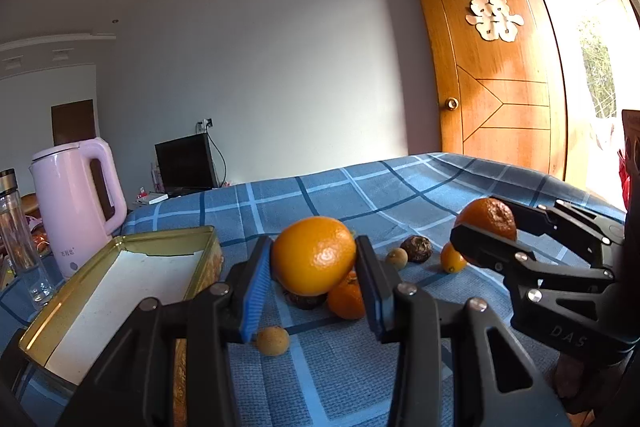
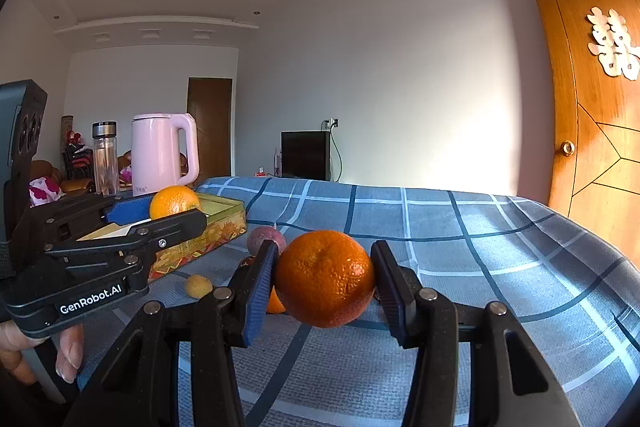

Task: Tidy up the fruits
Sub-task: 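Lift both held mandarins and carry them toward the gold tin tray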

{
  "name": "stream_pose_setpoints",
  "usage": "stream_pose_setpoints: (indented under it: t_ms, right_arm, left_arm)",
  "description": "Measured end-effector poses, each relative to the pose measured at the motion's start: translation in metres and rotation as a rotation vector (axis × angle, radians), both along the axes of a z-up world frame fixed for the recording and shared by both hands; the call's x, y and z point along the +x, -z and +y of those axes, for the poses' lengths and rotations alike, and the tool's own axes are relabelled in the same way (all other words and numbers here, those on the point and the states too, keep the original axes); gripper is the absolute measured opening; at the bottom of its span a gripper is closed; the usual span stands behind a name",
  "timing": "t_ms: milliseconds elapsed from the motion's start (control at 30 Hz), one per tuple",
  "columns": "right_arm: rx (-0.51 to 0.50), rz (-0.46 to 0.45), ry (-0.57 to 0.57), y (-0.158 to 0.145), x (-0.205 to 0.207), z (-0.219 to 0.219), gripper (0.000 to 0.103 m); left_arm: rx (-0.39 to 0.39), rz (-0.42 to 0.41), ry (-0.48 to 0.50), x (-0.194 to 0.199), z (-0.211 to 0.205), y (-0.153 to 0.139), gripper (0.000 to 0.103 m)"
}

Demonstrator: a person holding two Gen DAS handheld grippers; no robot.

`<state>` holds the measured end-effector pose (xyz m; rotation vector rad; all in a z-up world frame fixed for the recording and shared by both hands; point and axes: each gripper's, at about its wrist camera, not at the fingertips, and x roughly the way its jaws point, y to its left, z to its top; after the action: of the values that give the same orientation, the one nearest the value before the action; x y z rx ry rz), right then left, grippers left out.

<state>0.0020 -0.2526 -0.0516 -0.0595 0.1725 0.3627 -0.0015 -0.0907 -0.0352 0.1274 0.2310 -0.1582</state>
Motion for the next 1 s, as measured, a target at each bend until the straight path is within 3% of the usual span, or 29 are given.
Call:
stream_pose_setpoints:
  t_ms: [233,1000]
  right_arm:
    - [0.008,-0.008,-0.003,0.0,0.0,-0.001,0.05]
    - [-0.029,-0.049,-0.056,-0.034,0.0,0.017,0.05]
  left_arm:
    - [0.026,-0.048,-0.02,-0.008,0.001,-0.006,0.043]
    - [0.015,-0.051,-0.112,-0.004,0.029,-0.019,0.043]
